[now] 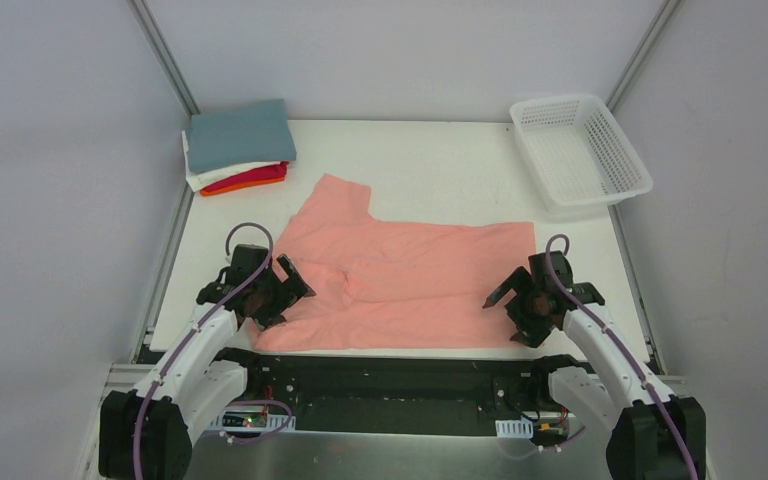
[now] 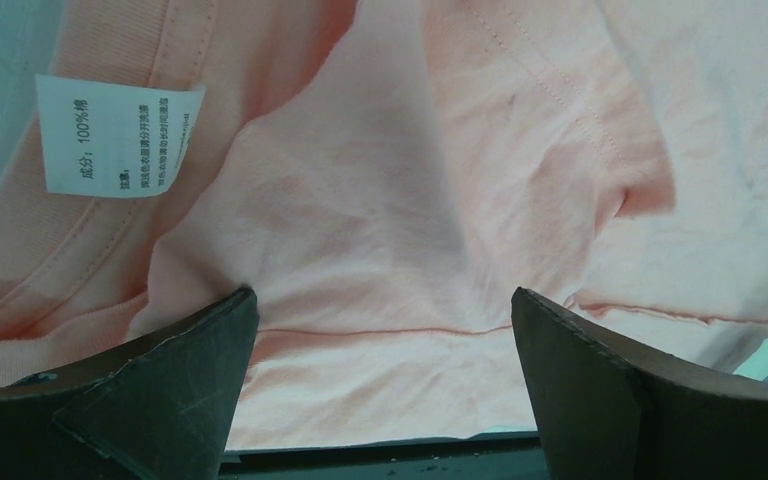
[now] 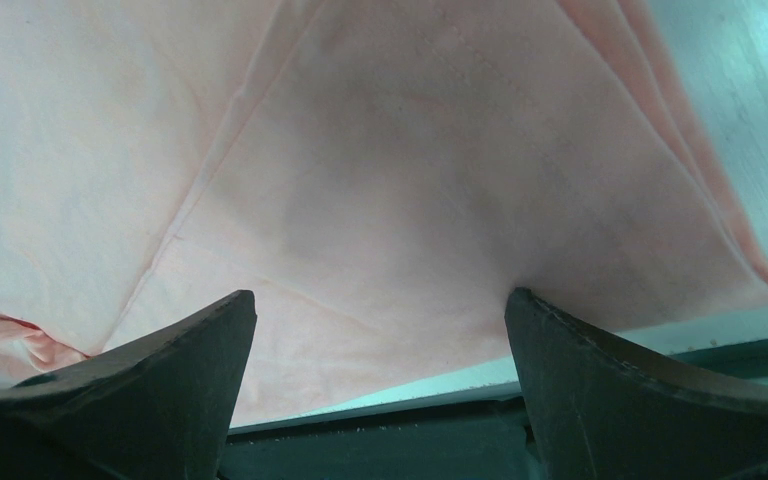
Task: Fold and stack the t-shirts
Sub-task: Grab the side of the flattened tshirt furthest away from the robot with both arms
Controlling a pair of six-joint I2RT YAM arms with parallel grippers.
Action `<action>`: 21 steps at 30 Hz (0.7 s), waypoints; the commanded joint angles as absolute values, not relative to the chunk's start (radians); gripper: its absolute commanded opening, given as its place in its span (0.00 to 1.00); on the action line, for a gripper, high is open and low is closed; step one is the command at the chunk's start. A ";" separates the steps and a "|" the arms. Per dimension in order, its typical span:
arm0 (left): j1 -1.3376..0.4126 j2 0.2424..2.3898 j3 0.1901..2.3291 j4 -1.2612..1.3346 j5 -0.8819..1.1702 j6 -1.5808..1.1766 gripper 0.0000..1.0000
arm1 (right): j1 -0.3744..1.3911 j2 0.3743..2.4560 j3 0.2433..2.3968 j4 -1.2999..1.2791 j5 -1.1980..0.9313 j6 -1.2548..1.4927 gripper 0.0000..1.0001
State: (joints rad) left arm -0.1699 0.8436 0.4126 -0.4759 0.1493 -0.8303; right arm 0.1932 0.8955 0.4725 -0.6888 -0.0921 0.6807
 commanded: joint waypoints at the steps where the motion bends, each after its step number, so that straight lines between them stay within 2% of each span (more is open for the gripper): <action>1: -0.173 0.894 0.463 -0.552 0.099 -0.830 0.99 | 0.201 0.843 0.493 -0.781 -0.064 0.727 1.00; 6: -0.174 0.869 0.610 -0.552 0.136 -0.784 0.99 | 0.199 0.797 0.625 -0.729 -0.018 0.664 1.00; 10: -0.183 0.948 0.805 -0.551 0.135 -0.714 0.99 | 0.199 0.792 0.733 -0.640 0.141 0.564 0.99; 13: -0.190 1.107 0.982 -0.548 0.094 -0.655 0.99 | 0.198 0.819 0.741 -0.500 0.263 0.526 1.00; 16: -0.190 1.316 1.193 -0.558 0.085 -0.576 0.99 | 0.197 0.910 0.784 -0.401 0.261 0.465 1.00; 21: -0.189 1.673 1.553 -0.595 0.042 -0.476 0.99 | 0.193 1.186 0.964 -0.441 0.340 0.415 0.99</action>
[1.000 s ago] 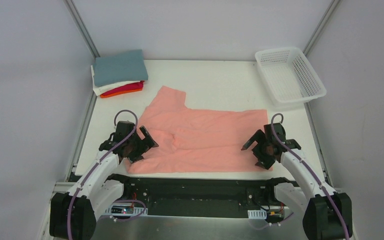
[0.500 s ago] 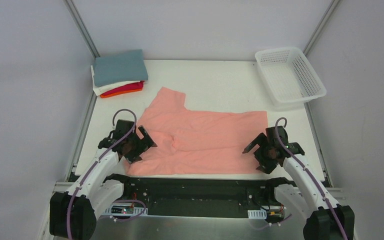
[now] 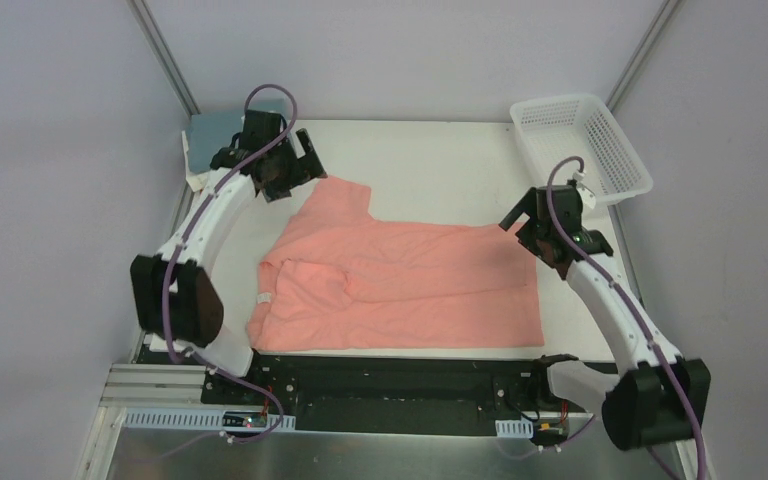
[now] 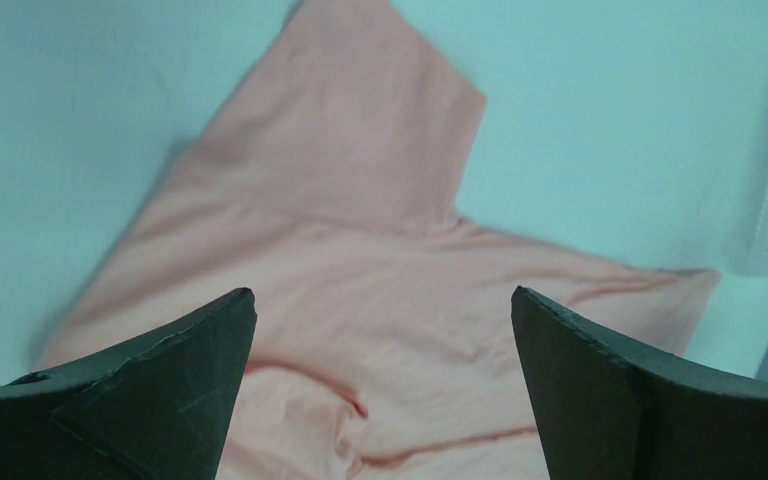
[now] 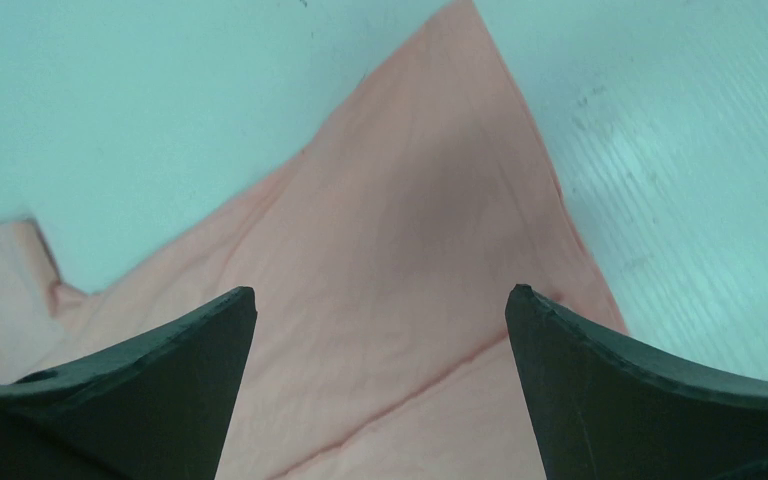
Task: Fold and stack the t-shirts
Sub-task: Grab the side of the flattened tshirt furthest away from the robot with both arms
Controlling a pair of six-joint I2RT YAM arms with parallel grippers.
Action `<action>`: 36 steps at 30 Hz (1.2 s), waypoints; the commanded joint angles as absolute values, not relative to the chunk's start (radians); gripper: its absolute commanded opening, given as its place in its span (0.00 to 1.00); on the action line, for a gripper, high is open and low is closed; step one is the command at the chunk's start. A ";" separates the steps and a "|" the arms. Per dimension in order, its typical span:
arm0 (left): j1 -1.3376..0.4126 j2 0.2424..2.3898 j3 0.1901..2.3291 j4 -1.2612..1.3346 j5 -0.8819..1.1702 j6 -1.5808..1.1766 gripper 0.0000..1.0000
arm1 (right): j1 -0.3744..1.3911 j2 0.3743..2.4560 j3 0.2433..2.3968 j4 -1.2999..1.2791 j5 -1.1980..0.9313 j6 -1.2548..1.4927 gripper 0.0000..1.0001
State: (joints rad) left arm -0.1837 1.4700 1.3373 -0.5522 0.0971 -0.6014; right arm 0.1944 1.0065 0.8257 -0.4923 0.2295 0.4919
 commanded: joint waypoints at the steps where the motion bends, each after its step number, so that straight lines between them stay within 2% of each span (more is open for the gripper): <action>1: -0.188 1.748 1.623 -0.613 0.047 -0.443 0.99 | 0.189 1.232 1.000 -0.467 0.360 0.432 0.99; 9: -0.186 2.263 2.148 -0.691 0.012 -0.334 0.97 | 0.151 1.423 1.108 -0.448 0.295 0.464 1.00; 13: -0.186 2.419 2.301 -0.697 0.016 -0.330 0.88 | 0.141 1.464 1.119 -0.451 0.283 0.463 1.00; 23: -0.195 2.483 2.275 -0.698 0.005 -0.311 0.66 | 0.125 1.493 1.109 -0.453 0.278 0.459 0.99; 26: -0.214 2.483 2.256 -0.698 -0.061 -0.284 0.59 | 0.125 1.503 1.106 -0.453 0.274 0.459 0.99; 31: -0.263 2.495 2.254 -0.701 -0.179 -0.229 0.61 | 0.122 1.512 1.101 -0.453 0.262 0.460 1.00; 36: -0.267 2.512 2.265 -0.706 -0.182 -0.254 0.59 | 0.119 1.512 1.098 -0.452 0.248 0.463 1.00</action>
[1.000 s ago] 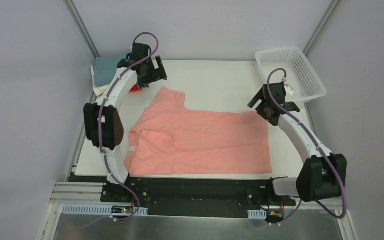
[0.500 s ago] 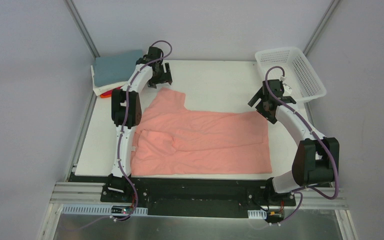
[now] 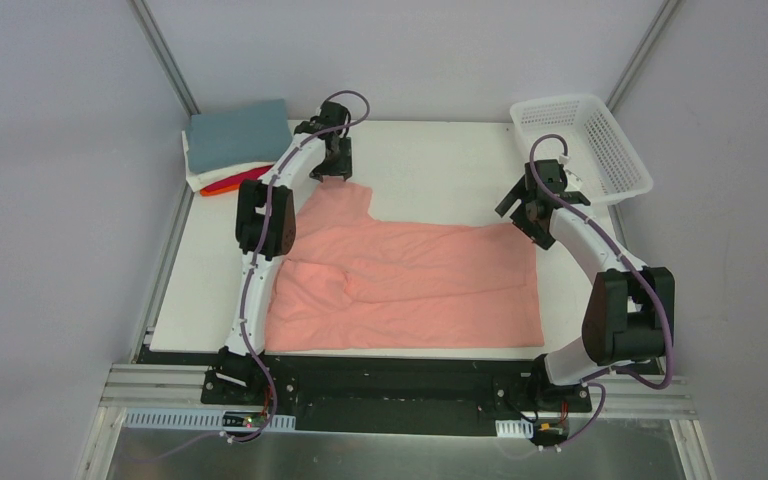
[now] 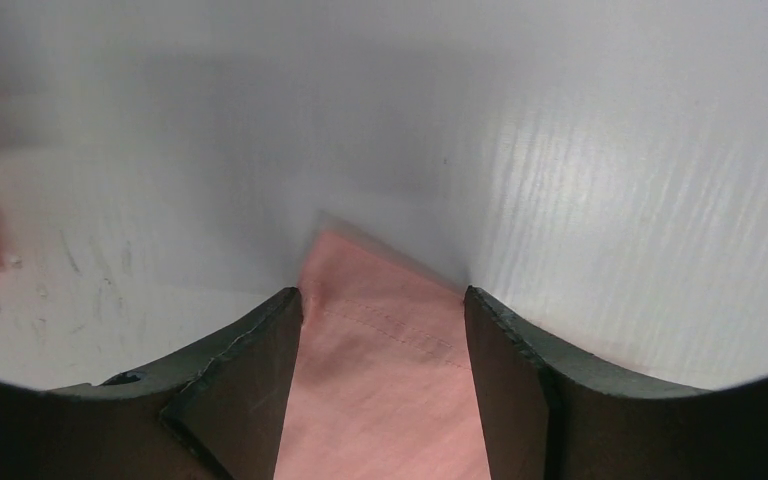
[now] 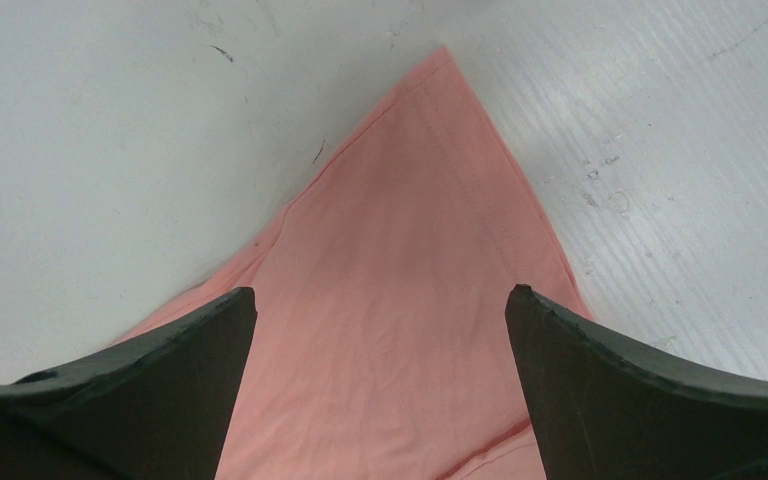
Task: Fold and stack the t-shirts
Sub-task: Grab the side of the flattened tshirt furthest away from the robot with both arms
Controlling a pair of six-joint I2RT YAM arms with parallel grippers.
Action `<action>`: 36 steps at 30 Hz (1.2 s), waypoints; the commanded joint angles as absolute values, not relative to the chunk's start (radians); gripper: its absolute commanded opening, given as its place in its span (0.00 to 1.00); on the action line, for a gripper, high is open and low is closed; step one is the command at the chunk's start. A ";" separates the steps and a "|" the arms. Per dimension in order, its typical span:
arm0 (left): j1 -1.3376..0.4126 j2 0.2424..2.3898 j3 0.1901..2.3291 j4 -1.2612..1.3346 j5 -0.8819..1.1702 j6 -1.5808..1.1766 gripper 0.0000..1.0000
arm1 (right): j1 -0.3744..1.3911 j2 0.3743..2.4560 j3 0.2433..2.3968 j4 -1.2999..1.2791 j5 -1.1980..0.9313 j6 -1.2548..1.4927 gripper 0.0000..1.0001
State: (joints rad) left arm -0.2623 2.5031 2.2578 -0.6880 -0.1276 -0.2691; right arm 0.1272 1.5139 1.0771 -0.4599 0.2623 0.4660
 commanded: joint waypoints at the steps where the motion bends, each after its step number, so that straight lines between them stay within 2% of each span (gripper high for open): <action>1: -0.267 2.516 2.268 -0.706 -0.183 -0.260 0.59 | 0.119 1.512 1.098 -0.452 0.245 0.463 0.99; 6: -0.265 2.543 2.292 -0.714 -0.197 -0.287 0.54 | 0.118 1.512 1.095 -0.453 0.237 0.461 0.99; 12: -0.264 2.552 2.295 -0.727 -0.208 -0.294 0.42 | 0.117 1.513 1.095 -0.454 0.234 0.460 0.99; 17: -0.262 2.549 2.315 -0.727 -0.222 -0.287 0.42 | 0.116 1.523 1.107 -0.457 0.237 0.462 0.99; 21: -0.255 2.558 2.350 -0.728 -0.204 -0.285 0.34 | 0.115 1.539 1.120 -0.458 0.258 0.465 0.99; 23: -0.253 2.559 2.356 -0.727 -0.187 -0.289 0.23 | 0.115 1.555 1.133 -0.459 0.275 0.464 0.99; 25: -0.253 2.560 2.358 -0.726 -0.159 -0.289 0.03 | 0.116 1.576 1.146 -0.450 0.312 0.471 0.98; 26: -0.253 2.560 2.359 -0.726 -0.149 -0.290 0.00 | 0.116 1.590 1.156 -0.445 0.331 0.478 0.96; 36: -0.253 2.520 2.337 -0.726 -0.129 -0.284 0.00 | 0.120 1.804 1.299 -0.399 0.498 0.528 0.75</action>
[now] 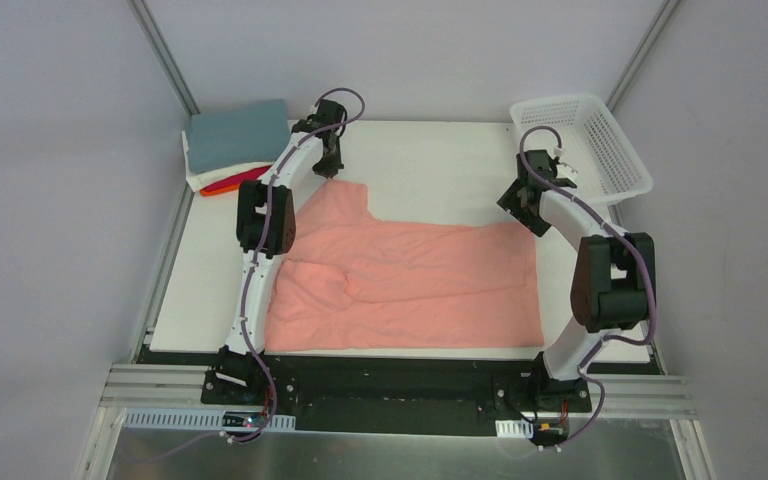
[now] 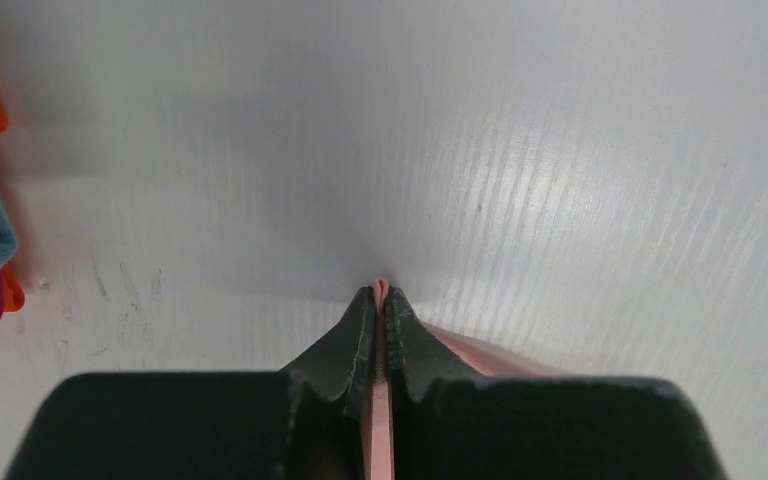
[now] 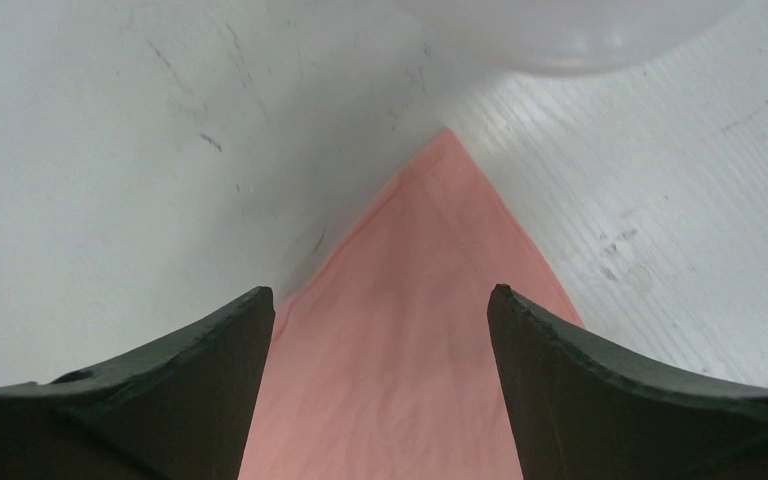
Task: Fold and stack the t-shirts
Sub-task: Grab the side of the flattened tshirt furthest away from the robot with both arms
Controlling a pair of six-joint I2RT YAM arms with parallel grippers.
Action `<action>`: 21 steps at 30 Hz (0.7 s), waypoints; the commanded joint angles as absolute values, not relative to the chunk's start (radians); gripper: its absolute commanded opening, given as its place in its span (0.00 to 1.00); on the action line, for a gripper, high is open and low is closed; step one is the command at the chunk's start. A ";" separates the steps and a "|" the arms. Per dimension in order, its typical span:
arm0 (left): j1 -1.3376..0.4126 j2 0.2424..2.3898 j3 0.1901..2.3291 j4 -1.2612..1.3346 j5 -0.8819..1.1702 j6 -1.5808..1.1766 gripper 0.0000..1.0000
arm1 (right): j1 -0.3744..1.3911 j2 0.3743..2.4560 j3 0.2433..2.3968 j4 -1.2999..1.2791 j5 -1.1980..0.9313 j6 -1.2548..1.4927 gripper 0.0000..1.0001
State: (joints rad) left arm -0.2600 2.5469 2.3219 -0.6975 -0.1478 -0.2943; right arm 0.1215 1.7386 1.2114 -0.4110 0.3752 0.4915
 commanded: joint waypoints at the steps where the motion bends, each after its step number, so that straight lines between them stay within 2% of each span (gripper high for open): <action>1: -0.253 2.516 2.335 -0.726 -0.125 -0.284 0.00 | 0.123 1.824 1.316 -0.420 0.512 0.532 0.73; 9: -0.253 2.477 2.302 -0.720 -0.118 -0.293 0.00 | 0.139 1.929 1.394 -0.488 0.621 0.565 0.67; 21: -0.253 2.436 2.238 -0.703 -0.118 -0.316 0.00 | 0.169 2.068 1.574 -0.681 0.613 0.623 0.63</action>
State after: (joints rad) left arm -0.2600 2.5202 2.2761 -0.6849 -0.1303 -0.2996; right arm 0.1478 2.0346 1.5082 -0.5682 0.5900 0.5823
